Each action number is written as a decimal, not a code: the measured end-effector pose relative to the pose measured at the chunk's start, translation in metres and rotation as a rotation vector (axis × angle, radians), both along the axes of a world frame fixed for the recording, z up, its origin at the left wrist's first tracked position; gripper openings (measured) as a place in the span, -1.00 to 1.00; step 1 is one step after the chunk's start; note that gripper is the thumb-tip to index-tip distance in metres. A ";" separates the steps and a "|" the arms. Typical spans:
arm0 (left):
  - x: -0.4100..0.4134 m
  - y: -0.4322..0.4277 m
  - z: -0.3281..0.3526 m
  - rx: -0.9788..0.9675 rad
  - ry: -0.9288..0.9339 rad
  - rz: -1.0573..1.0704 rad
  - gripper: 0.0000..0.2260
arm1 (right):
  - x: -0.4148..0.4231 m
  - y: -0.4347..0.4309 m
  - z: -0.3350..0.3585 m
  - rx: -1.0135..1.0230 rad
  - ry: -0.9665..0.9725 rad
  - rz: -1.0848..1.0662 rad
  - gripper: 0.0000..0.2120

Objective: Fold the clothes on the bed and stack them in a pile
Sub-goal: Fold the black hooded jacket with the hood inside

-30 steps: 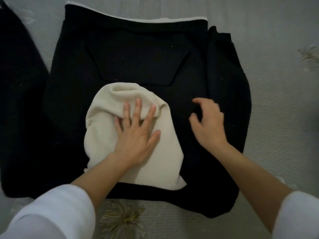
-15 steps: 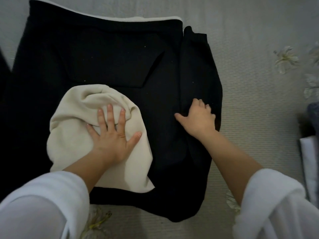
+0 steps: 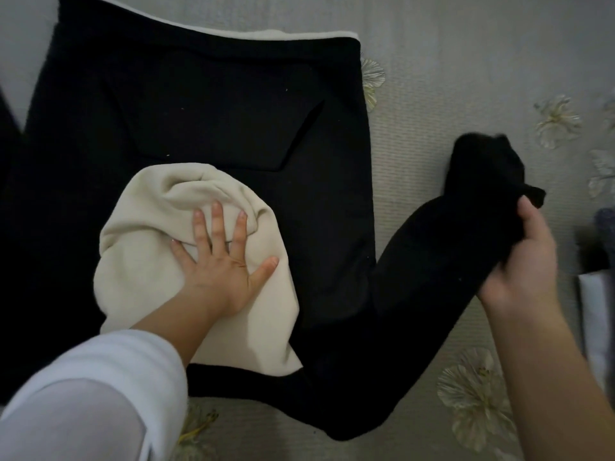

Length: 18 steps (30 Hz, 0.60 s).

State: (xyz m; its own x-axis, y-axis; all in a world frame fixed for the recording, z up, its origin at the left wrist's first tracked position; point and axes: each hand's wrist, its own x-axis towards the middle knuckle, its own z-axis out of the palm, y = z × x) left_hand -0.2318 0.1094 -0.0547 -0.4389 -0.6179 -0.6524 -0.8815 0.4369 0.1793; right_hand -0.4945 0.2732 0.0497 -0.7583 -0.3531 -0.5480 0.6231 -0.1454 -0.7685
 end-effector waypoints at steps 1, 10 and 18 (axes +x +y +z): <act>0.000 0.000 0.000 0.005 0.002 -0.001 -0.26 | 0.005 -0.009 0.000 0.053 0.061 -0.019 -0.65; 0.001 -0.001 0.002 0.029 0.008 -0.007 -0.27 | 0.068 -0.160 0.000 0.759 0.986 0.264 -0.58; 0.001 -0.001 -0.005 -0.035 -0.145 -0.133 0.02 | 0.111 -0.172 -0.089 0.890 1.227 1.521 -0.51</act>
State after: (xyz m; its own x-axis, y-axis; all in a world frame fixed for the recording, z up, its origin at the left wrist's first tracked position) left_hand -0.2308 0.1085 -0.0595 -0.4210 -0.5846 -0.6936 -0.8312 0.5547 0.0369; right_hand -0.3833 0.1009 -0.0394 -0.2185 -0.8658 -0.4501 -0.8577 0.3904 -0.3346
